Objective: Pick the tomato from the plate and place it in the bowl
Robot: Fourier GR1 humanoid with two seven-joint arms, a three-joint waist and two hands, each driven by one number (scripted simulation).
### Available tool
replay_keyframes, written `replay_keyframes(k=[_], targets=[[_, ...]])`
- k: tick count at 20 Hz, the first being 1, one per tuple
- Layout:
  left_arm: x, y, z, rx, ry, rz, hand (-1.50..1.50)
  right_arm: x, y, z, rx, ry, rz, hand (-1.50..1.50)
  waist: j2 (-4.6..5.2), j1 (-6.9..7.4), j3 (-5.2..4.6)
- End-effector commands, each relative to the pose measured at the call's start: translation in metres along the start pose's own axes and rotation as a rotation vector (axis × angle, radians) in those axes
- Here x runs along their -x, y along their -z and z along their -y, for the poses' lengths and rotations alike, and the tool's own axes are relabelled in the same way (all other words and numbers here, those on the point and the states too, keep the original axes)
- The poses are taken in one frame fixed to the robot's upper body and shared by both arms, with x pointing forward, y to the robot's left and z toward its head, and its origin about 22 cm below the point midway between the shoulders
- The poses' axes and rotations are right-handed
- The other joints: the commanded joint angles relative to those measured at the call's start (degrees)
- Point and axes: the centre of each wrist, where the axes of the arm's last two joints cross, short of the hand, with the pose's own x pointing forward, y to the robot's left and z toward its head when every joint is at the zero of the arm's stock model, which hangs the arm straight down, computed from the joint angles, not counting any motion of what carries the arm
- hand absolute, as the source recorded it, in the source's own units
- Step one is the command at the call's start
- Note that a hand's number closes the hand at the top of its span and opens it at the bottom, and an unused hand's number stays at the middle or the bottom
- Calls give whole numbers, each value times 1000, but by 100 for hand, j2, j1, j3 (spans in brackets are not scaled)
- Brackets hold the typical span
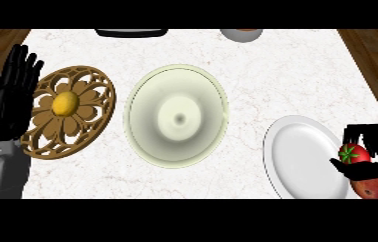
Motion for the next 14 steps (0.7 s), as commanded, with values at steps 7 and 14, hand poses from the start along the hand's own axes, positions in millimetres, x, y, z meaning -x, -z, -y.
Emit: replay_keyframes(k=[7, 14], targets=[[-9, 3, -2, -11, 10, -3, 0, 35, -32, 79, 257, -34, 3, 150, -6, -60, 13], [3, -5, -16, -25, 23, 0, 0, 5, -78, 152, 376, 68, 266, 150, -34, -133, 6]])
